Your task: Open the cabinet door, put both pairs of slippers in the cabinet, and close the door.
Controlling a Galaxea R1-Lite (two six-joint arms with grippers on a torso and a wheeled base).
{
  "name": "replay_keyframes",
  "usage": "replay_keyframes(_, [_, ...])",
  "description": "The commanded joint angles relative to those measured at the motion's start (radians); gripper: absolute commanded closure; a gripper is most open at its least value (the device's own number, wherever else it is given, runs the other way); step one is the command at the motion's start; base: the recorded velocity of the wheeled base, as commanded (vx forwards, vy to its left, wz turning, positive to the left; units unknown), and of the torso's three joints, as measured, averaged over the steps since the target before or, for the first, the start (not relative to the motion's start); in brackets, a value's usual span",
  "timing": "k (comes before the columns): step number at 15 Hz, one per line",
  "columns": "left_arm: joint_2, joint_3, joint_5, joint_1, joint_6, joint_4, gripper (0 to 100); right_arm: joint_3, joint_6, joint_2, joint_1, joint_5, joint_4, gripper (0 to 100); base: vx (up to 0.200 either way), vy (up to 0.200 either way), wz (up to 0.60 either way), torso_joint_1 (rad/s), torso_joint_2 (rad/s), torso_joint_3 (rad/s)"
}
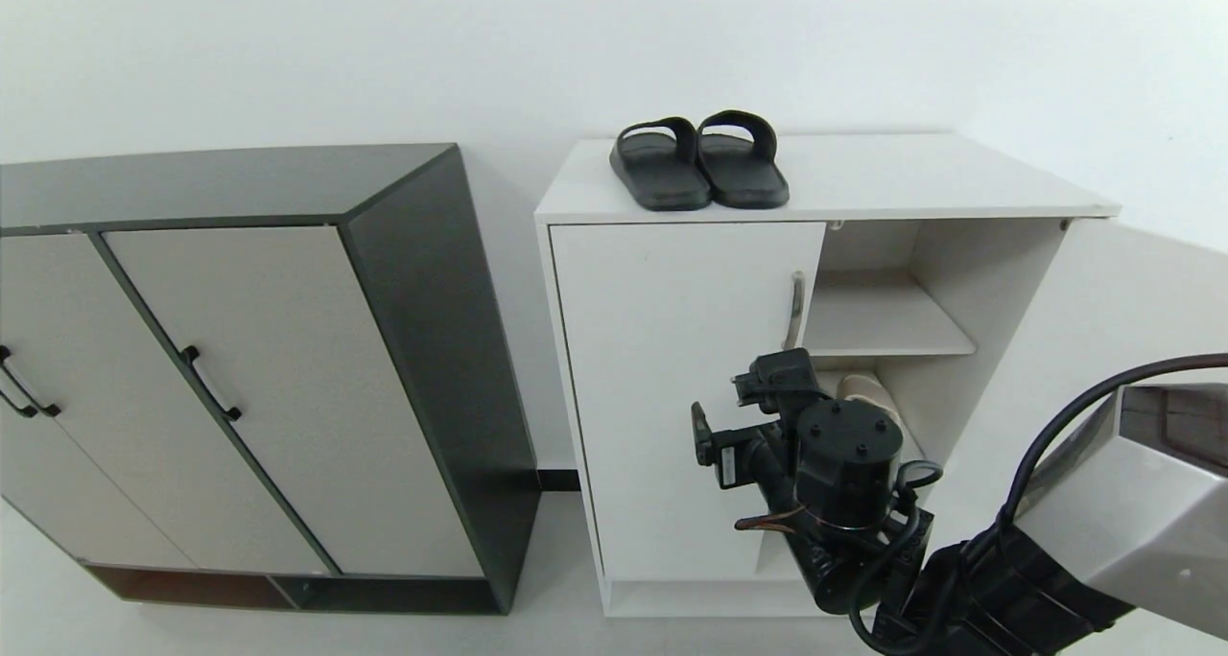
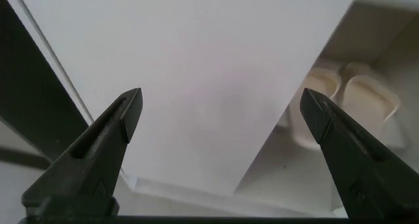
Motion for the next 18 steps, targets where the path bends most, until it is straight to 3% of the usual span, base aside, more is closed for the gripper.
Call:
replay_keyframes(1, [0.000,0.000,0.002,0.000,0.000,0.000,100,0.001,0.000,0.002,0.000,0.004,-0.001,0,0.000,0.000,0.00,0.159,-0.47,-0.330])
replay_keyframes(13, [0.000,0.000,0.002,0.000,0.000,0.000,100,0.012,-0.002,0.002,0.000,0.010,0.000,0,0.000,0.000,0.00,0.194,-0.51,-0.317])
replay_keyframes(15, [0.002,0.000,0.000,0.000,0.000,0.000,100,0.014,0.000,0.002,-0.003,0.033,-0.004,0,0.000,0.000,0.60,0.239,-0.56,-0.320])
replay_keyframes(18, [0.000,0.000,0.000,0.000,0.001,0.000,100,0.020,-0.008,0.011,-0.006,0.035,0.000,0,0.000,0.000,0.00,0.201,-0.46,-0.258])
